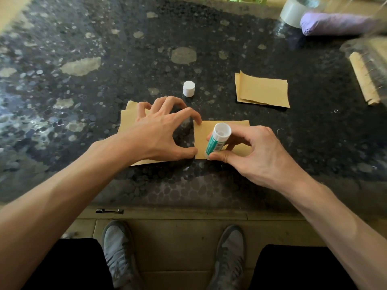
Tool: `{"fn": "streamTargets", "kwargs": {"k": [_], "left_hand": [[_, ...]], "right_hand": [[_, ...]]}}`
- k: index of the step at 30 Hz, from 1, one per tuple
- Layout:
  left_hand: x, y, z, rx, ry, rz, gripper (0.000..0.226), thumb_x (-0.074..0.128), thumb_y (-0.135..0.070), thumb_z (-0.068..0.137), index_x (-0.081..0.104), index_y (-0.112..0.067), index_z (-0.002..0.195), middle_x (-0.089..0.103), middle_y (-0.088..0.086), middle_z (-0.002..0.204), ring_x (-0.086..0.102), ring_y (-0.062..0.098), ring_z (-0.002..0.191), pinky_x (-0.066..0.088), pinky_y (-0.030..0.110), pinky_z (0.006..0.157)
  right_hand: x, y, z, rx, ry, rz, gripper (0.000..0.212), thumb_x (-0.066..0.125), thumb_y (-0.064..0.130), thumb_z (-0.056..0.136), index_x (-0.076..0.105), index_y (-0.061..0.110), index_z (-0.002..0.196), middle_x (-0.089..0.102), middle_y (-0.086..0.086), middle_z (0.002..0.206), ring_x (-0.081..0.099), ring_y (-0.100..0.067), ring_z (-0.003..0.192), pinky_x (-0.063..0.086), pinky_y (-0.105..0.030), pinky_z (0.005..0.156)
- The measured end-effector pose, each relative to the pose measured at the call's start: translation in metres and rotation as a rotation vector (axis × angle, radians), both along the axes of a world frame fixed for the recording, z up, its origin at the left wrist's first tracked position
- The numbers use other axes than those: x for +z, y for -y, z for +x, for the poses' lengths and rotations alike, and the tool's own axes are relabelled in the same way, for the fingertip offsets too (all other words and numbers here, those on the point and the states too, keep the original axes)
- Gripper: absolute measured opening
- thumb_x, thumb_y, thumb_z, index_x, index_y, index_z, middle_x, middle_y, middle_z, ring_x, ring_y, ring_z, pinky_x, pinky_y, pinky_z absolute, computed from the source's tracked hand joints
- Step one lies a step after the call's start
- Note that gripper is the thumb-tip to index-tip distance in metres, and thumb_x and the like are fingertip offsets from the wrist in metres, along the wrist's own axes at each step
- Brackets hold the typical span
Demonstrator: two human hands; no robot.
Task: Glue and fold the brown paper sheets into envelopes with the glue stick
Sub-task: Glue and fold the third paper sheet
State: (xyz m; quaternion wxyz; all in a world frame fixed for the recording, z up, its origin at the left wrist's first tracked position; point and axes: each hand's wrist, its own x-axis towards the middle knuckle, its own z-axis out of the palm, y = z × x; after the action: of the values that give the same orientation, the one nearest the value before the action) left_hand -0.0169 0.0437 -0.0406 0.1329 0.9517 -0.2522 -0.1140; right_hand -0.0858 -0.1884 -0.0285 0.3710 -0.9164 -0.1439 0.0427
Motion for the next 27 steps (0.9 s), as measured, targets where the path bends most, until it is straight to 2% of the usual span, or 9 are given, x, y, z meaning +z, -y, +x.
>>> {"fn": "streamTargets", "kwargs": {"k": [4, 7, 10, 12, 15, 19, 24, 27], "left_hand": [[0.001, 0.0, -0.001, -0.001, -0.005, -0.002, 0.069, 0.068, -0.073, 0.078, 0.039, -0.056, 0.138, 0.027, -0.011, 0.15, 0.013, 0.018, 0.151, 0.009, 0.054, 0.121], [0.001, 0.0, -0.001, -0.004, -0.005, -0.009, 0.068, 0.069, -0.072, 0.078, 0.04, -0.056, 0.137, 0.028, -0.011, 0.148, 0.013, 0.018, 0.15, 0.009, 0.053, 0.121], [0.001, -0.001, -0.001, -0.004, 0.0, -0.012, 0.066, 0.069, -0.071, 0.078, 0.041, -0.056, 0.136, 0.029, -0.012, 0.146, 0.014, 0.017, 0.15, 0.009, 0.052, 0.12], [0.002, -0.001, -0.001, -0.004, -0.005, -0.009, 0.066, 0.069, -0.071, 0.078, 0.041, -0.056, 0.136, 0.029, -0.012, 0.145, 0.014, 0.017, 0.149, 0.009, 0.052, 0.12], [0.002, 0.0, -0.001, -0.004, -0.004, -0.014, 0.065, 0.068, -0.07, 0.077, 0.042, -0.055, 0.135, 0.029, -0.012, 0.145, 0.015, 0.017, 0.149, 0.009, 0.052, 0.12], [0.0, -0.002, 0.0, -0.013, -0.018, -0.015, 0.067, 0.066, -0.075, 0.079, 0.039, -0.056, 0.137, 0.028, -0.012, 0.149, 0.013, 0.016, 0.15, 0.009, 0.053, 0.12], [-0.001, -0.004, 0.002, -0.017, -0.033, 0.025, 0.095, 0.038, -0.097, 0.059, 0.031, -0.053, 0.143, 0.027, -0.012, 0.15, 0.014, 0.016, 0.15, 0.01, 0.054, 0.121], [-0.002, -0.005, 0.004, -0.03, -0.039, 0.031, 0.102, 0.044, -0.101, 0.057, 0.03, -0.053, 0.146, 0.026, -0.013, 0.15, 0.013, 0.016, 0.149, 0.01, 0.052, 0.12]], "right_hand": [[0.003, 0.002, -0.001, 0.044, -0.031, 0.041, 0.033, 0.083, 0.036, 0.085, 0.072, 0.039, 0.115, 0.072, 0.025, 0.105, 0.067, 0.005, 0.101, 0.049, -0.009, 0.09], [0.002, 0.006, -0.002, 0.058, -0.081, 0.059, 0.027, 0.081, 0.035, 0.085, 0.075, 0.033, 0.112, 0.074, 0.022, 0.102, 0.068, 0.003, 0.101, 0.051, -0.013, 0.09], [0.003, 0.01, -0.004, -0.024, -0.176, 0.279, 0.029, 0.079, 0.03, 0.088, 0.075, 0.027, 0.116, 0.077, 0.017, 0.11, 0.071, -0.001, 0.107, 0.056, -0.021, 0.096], [0.005, 0.009, -0.001, -0.095, -0.142, 0.423, 0.03, 0.077, 0.025, 0.091, 0.074, 0.023, 0.12, 0.077, 0.011, 0.112, 0.072, -0.006, 0.109, 0.057, -0.025, 0.095], [0.002, 0.001, 0.009, -0.113, -0.034, 0.375, 0.03, 0.076, 0.023, 0.095, 0.071, 0.021, 0.125, 0.076, 0.009, 0.11, 0.071, -0.007, 0.108, 0.056, -0.024, 0.095], [-0.005, -0.012, 0.02, -0.074, -0.003, 0.235, 0.043, 0.076, 0.028, 0.096, 0.062, 0.025, 0.137, 0.072, 0.014, 0.118, 0.067, -0.002, 0.113, 0.054, -0.024, 0.1], [-0.01, -0.02, 0.024, -0.049, 0.008, 0.171, 0.037, 0.076, 0.029, 0.096, 0.059, 0.027, 0.129, 0.068, 0.016, 0.123, 0.065, 0.0, 0.116, 0.055, -0.029, 0.102], [-0.009, -0.022, 0.024, -0.048, 0.028, 0.183, 0.032, 0.076, 0.032, 0.096, 0.063, 0.025, 0.124, 0.07, 0.016, 0.116, 0.066, 0.0, 0.112, 0.055, -0.021, 0.096]]}}
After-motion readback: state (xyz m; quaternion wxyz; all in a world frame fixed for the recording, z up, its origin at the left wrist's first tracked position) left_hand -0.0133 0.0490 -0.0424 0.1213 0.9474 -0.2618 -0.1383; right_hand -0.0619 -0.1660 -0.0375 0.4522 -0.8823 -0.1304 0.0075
